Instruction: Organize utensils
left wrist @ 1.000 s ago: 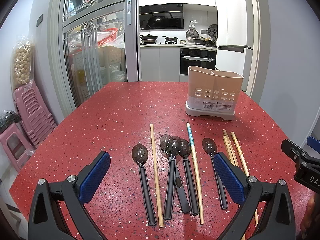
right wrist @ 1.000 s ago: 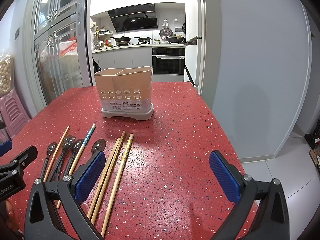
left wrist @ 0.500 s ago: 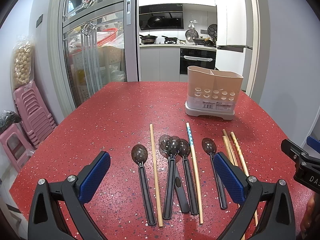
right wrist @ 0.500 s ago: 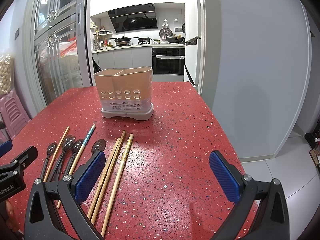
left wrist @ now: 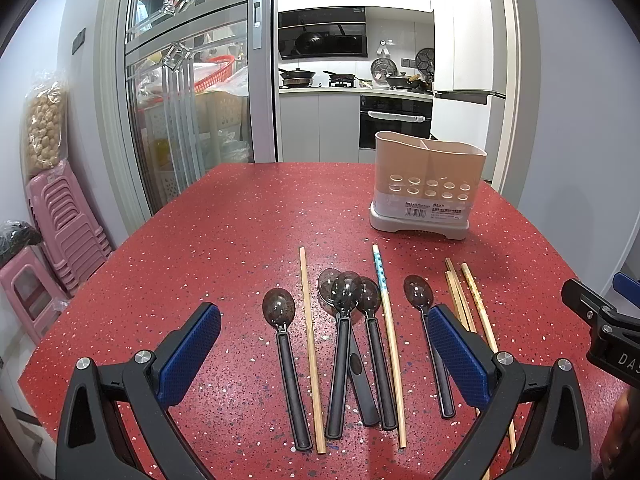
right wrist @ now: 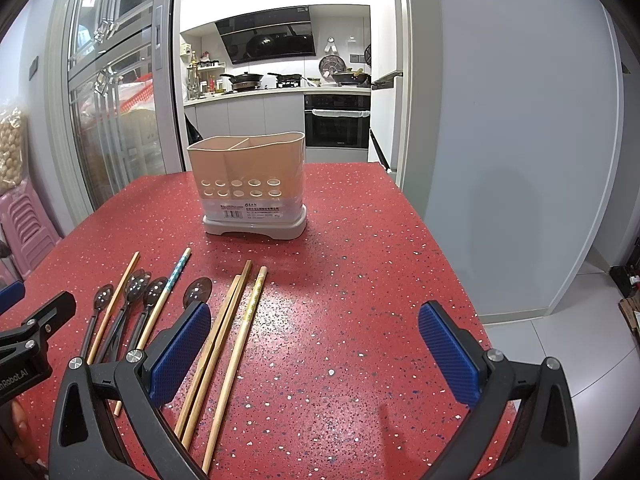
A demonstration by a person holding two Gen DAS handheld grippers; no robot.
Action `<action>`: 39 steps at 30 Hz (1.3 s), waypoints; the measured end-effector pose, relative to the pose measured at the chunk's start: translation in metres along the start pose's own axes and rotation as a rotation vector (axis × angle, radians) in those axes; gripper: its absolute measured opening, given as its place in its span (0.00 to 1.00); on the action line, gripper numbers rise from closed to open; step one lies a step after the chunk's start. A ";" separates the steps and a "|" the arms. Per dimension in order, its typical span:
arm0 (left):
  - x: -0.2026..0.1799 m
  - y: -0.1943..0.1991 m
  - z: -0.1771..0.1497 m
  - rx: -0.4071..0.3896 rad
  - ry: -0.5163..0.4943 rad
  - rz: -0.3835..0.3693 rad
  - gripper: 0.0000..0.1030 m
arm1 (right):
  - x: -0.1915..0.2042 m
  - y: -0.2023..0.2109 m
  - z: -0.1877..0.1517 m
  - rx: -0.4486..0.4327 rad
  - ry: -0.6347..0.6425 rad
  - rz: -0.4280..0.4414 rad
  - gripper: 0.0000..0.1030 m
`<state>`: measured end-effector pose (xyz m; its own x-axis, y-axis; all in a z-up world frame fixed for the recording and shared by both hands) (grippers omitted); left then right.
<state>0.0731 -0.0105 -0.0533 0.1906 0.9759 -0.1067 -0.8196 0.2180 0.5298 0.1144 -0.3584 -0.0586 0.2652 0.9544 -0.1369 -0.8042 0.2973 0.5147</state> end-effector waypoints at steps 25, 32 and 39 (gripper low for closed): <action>0.046 -0.031 -0.021 0.173 0.100 0.045 1.00 | 0.010 -0.026 -0.006 0.133 0.021 0.057 1.00; 0.081 -0.058 -0.039 0.305 0.168 0.077 1.00 | 0.027 -0.062 -0.019 0.330 0.041 0.111 1.00; 0.091 -0.077 -0.046 0.373 0.180 0.061 1.00 | 0.041 -0.083 -0.036 0.455 0.097 0.135 0.88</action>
Point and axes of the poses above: each gripper's, at about its wrist camera, not at the fingertips, and y roughly against the way its jaws point, x to its left, z to its top, the point moved 10 cm from there along -y, roughly the way its jaws point, and after that the axes turned 11 degrees about -z, right-handed, at the moved point
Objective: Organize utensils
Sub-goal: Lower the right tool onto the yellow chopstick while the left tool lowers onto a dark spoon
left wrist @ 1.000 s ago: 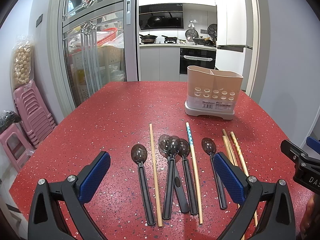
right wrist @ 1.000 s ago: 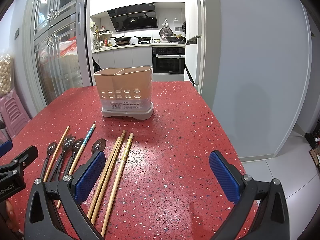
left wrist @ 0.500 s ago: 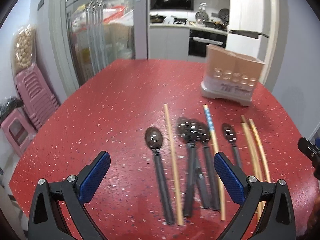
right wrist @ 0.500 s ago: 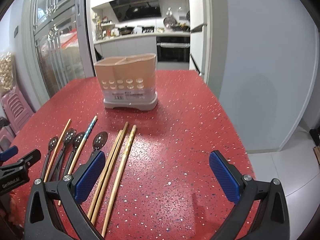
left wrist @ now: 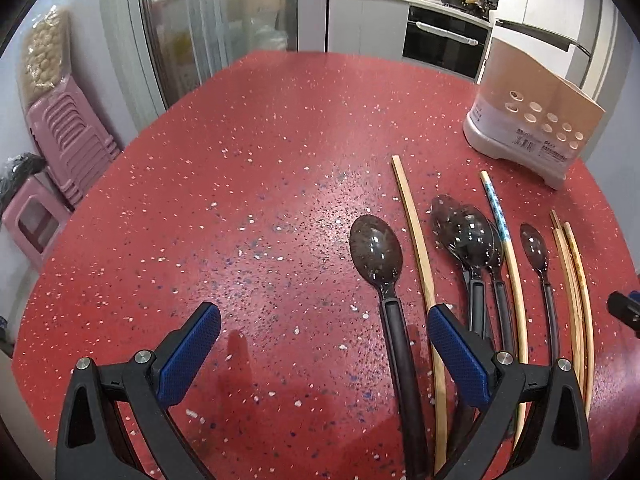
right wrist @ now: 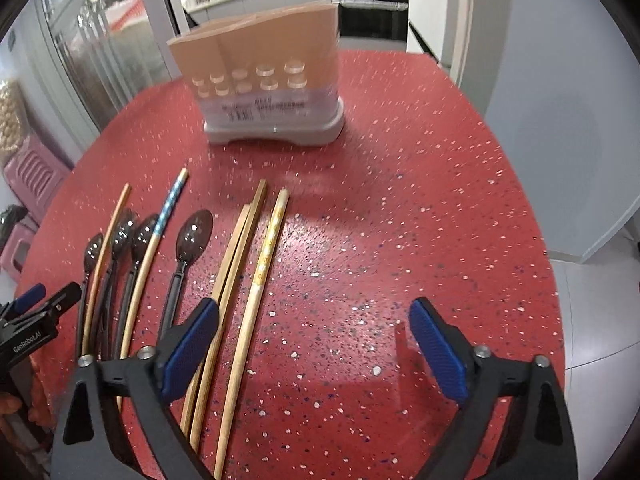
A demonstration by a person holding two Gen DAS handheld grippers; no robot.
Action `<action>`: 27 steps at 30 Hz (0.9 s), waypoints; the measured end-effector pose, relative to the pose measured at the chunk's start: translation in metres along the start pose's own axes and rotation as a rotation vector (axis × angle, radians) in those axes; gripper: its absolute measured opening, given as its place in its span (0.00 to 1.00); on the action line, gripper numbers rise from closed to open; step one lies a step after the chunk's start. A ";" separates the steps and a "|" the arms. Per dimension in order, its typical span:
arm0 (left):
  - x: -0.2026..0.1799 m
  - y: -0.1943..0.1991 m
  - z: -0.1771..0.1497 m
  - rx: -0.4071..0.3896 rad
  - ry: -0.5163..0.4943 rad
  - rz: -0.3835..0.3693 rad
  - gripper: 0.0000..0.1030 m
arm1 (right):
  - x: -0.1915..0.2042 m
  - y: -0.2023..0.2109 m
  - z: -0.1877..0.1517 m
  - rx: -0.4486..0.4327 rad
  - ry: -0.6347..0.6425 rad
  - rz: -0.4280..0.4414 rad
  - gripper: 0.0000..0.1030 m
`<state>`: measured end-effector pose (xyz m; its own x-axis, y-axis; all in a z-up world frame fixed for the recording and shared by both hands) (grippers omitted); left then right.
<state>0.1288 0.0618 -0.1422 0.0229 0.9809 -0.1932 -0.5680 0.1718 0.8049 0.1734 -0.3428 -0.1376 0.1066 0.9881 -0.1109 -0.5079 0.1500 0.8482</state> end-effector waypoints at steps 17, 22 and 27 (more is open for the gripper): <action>-0.005 -0.025 0.011 0.084 -0.018 -0.002 1.00 | 0.029 -0.035 0.011 0.152 0.138 -0.036 0.66; -0.017 -0.027 0.014 0.117 -0.048 -0.023 0.91 | 0.034 -0.040 0.017 0.185 0.164 -0.043 0.61; -0.035 -0.031 0.017 0.154 -0.104 -0.066 0.68 | 0.027 -0.044 0.023 0.199 0.169 -0.039 0.38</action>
Point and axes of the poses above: each gripper's, at about its wrist camera, not at the fingertips, and y roughly against the way its jaws point, x to its left, z to its top, the point moved 10 cm from there along -y, roughly the way its jaws point, and after that the axes turned 11 degrees about -z, right-handed, at the moved point
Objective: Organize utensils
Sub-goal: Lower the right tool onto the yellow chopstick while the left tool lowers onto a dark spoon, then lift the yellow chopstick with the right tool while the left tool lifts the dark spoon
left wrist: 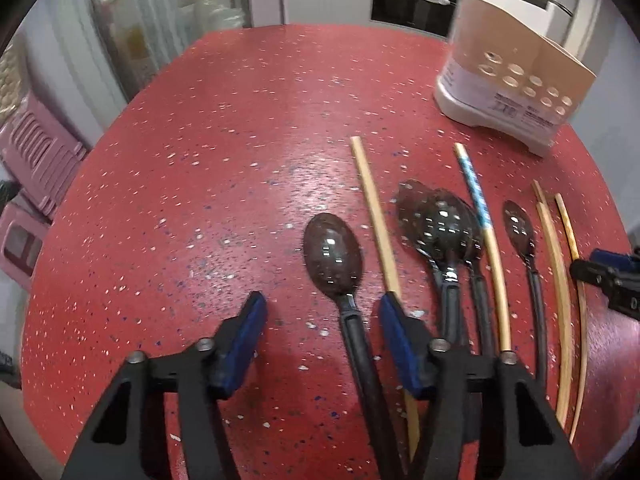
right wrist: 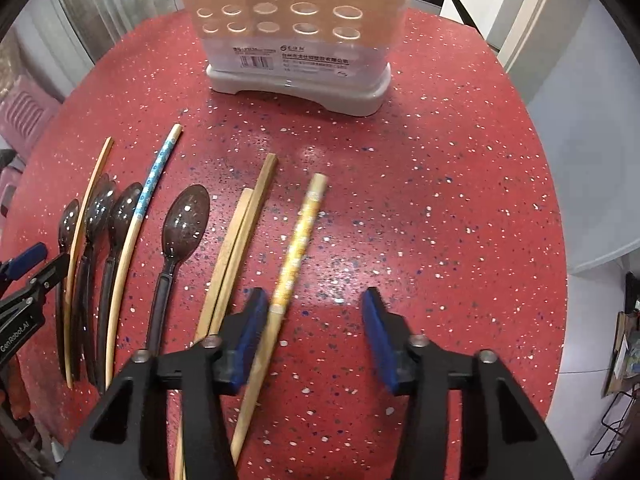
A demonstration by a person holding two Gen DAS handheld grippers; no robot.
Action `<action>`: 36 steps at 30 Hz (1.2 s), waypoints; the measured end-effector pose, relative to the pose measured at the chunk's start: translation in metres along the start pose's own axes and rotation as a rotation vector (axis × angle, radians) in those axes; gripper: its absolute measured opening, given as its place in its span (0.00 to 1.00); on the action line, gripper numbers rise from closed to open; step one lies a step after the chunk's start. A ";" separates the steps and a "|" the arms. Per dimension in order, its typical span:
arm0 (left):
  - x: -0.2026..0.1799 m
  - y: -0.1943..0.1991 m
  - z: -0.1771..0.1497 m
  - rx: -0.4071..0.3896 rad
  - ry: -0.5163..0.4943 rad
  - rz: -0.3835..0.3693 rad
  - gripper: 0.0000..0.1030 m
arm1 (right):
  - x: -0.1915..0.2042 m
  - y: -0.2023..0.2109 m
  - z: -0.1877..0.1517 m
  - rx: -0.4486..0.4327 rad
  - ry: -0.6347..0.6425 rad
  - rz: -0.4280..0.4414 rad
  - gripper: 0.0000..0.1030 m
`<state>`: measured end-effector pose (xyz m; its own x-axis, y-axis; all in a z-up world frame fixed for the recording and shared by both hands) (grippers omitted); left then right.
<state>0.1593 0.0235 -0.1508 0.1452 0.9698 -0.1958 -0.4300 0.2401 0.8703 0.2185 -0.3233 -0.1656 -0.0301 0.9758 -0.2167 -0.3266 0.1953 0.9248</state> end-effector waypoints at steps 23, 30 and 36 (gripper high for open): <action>-0.033 0.103 0.033 -0.316 0.027 -0.165 0.35 | -0.044 0.080 0.015 -0.305 -0.088 0.330 0.08; -0.062 0.143 0.095 -0.439 -0.024 -0.215 0.35 | -0.058 0.132 0.053 -0.449 -0.146 0.342 0.08; -0.091 0.147 0.155 -0.508 -0.070 -0.230 0.35 | -0.065 0.157 0.105 -0.531 -0.163 0.338 0.08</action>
Point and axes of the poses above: each gripper's, at about its wrist camera, not at the fingertips, and y roughly against the way its jaws point, x to its left, z to its top, the point moved 10 cm from there along -y, roughly the way its jaws point, and after that the axes turned 11 degrees about -z, right-handed, at the moved point
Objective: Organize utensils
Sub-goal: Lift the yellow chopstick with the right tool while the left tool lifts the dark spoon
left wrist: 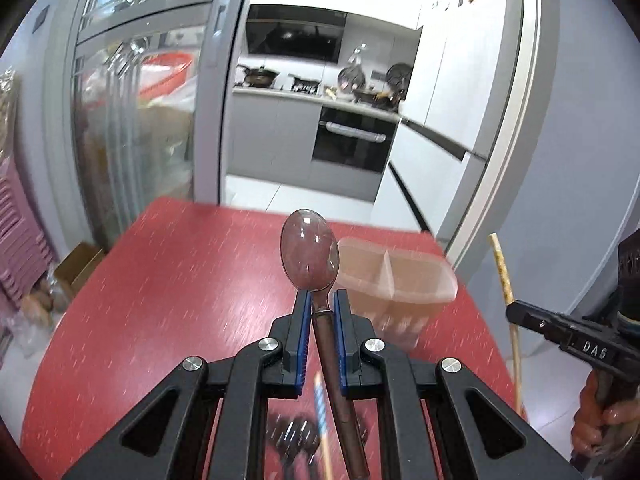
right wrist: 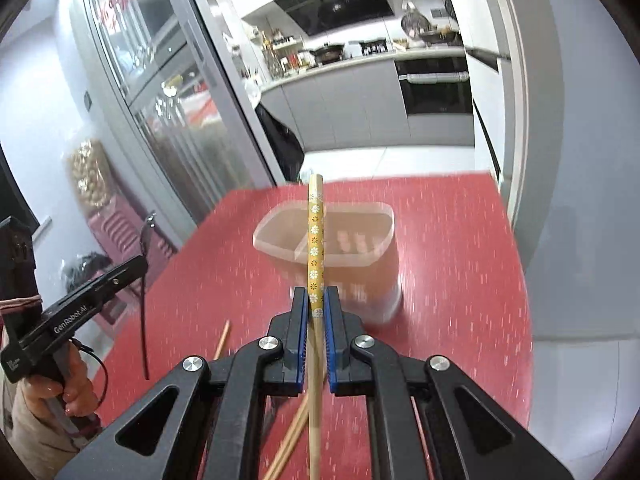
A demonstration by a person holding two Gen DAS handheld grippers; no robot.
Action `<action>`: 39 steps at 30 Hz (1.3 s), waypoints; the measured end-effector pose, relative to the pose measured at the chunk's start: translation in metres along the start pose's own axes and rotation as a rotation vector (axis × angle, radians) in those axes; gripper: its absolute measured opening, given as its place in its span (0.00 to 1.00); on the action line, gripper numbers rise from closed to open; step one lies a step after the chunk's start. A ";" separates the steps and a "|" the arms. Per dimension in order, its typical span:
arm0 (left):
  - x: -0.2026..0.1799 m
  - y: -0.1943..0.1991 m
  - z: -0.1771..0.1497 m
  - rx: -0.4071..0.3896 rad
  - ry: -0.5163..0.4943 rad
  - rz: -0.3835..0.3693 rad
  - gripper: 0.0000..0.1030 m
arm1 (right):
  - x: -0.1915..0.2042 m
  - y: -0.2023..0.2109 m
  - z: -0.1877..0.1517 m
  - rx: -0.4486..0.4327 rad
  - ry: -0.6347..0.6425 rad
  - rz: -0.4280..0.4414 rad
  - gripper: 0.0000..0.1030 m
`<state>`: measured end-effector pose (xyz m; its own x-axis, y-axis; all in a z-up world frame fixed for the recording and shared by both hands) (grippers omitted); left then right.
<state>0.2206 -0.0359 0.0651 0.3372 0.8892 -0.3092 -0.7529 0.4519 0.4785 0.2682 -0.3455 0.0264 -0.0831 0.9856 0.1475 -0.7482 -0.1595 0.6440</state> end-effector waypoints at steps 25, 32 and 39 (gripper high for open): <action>0.005 -0.145 0.091 -0.209 -0.087 0.093 0.35 | -0.003 -0.110 0.147 -0.318 -0.048 -0.124 0.08; -0.007 -0.159 0.058 -0.160 -0.191 0.116 0.35 | -0.001 -0.123 0.113 -0.300 0.016 -0.137 0.08; -0.010 -0.162 0.038 -0.077 -0.232 0.138 0.36 | -0.009 -0.122 0.085 -0.246 0.022 -0.138 0.08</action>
<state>0.3607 -0.1153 0.0217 0.3417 0.9387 -0.0451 -0.8387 0.3262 0.4361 0.4162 -0.3401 0.0103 0.0182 0.9984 0.0532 -0.8904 -0.0080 0.4551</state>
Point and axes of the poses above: each gripper's, at about its wrist camera, not at the fingertips, and y roughly against the way its jaws point, x to its left, z to its top, the point moved 10 cm from there along -y, roughly the way its jaws point, and after that the axes turned 11 degrees about -z, right-handed, at the moved point
